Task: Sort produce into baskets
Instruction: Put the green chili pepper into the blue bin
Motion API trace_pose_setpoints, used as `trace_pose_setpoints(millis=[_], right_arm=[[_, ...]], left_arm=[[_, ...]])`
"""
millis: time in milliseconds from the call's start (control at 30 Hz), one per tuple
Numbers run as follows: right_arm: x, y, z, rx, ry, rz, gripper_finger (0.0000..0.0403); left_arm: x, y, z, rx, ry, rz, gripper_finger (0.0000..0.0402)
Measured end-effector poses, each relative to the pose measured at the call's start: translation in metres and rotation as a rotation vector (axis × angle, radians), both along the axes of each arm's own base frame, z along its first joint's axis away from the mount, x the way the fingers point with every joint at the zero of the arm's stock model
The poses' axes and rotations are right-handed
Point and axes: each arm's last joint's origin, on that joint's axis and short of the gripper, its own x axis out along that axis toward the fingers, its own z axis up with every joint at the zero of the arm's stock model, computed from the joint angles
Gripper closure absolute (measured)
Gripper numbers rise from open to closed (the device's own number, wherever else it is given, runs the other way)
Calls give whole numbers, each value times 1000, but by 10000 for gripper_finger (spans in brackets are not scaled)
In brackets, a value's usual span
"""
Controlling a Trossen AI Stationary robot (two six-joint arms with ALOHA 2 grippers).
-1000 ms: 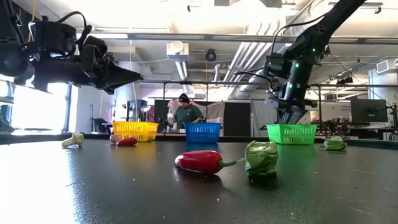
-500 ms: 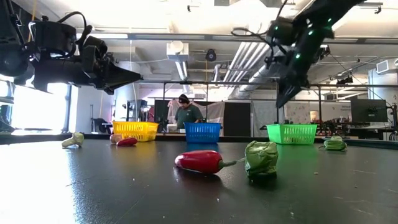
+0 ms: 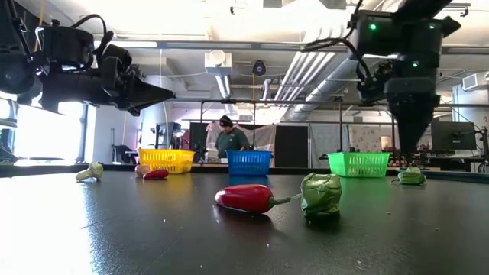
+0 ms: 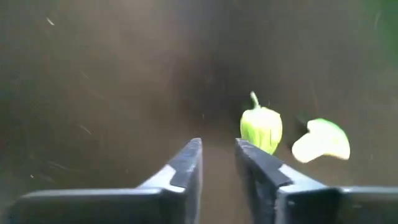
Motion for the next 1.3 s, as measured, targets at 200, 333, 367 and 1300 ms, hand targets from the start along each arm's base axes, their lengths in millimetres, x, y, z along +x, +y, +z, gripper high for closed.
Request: trace_pose_setpoints(millis=[200,333,367,1300], right_arm=[[-6,1,-7,-43,43,-40,231],[-10,-6,-14,-64,60,-28,200],[-10,-7,-16,-62,51,-32,199],[1,-22,-31,-1,-191,46,391]], left_arm=[[0,0,0,9,4,1,394],[0,0,-1,5,13,1,394],[0,0,-1,4,14,1,394],[0,0,-1,1,14,0,394]])
